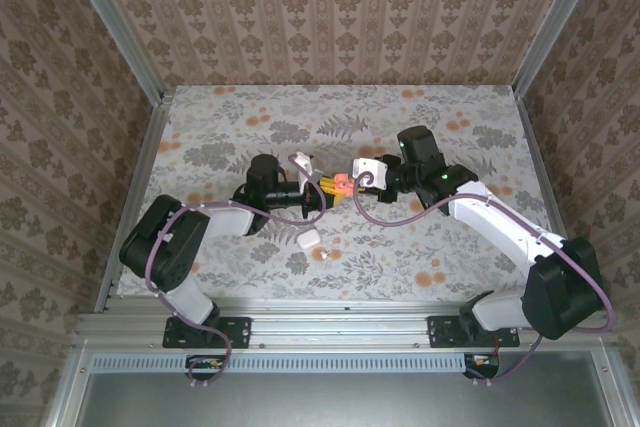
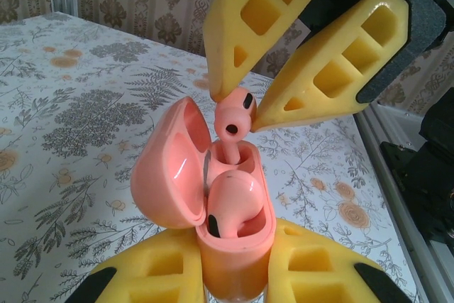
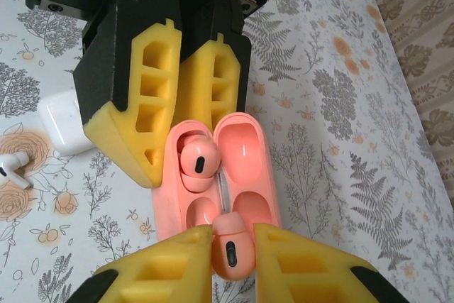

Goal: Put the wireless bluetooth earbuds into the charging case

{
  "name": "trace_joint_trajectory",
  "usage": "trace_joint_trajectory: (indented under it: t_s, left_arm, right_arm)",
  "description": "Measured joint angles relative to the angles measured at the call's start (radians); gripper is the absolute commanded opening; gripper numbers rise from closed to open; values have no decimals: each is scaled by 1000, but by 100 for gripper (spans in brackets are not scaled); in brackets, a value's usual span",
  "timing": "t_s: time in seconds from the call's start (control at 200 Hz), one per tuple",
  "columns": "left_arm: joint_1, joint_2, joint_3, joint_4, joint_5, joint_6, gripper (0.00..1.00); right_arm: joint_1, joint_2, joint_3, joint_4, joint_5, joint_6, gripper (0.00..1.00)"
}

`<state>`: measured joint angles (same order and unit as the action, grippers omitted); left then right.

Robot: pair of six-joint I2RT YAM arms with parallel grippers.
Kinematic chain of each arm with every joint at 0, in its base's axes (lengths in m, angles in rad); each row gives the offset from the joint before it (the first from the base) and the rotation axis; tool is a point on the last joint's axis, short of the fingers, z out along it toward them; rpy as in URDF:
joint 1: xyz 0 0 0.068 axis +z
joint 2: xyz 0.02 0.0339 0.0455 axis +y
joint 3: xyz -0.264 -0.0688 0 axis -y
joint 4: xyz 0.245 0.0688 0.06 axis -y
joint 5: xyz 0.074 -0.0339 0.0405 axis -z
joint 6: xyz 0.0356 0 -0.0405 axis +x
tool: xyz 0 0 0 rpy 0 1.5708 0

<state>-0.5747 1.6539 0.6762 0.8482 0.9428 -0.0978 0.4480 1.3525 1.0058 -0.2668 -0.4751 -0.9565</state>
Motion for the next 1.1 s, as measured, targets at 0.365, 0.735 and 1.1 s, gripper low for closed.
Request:
trace_joint_trajectory:
  t_s: [0.365, 0.735, 1.1]
  left_arm:
    - [-2, -11, 0, 0, 0, 12, 10]
    - [-1, -12, 0, 0, -8, 32, 10]
    - [-10, -45, -14, 0, -31, 127, 10]
  right_arm:
    - [2, 10, 18, -38, -24, -63, 27]
    - [-3, -18, -1, -39, -37, -16, 39]
    - [-51, -217, -235, 158, -79, 228, 61]
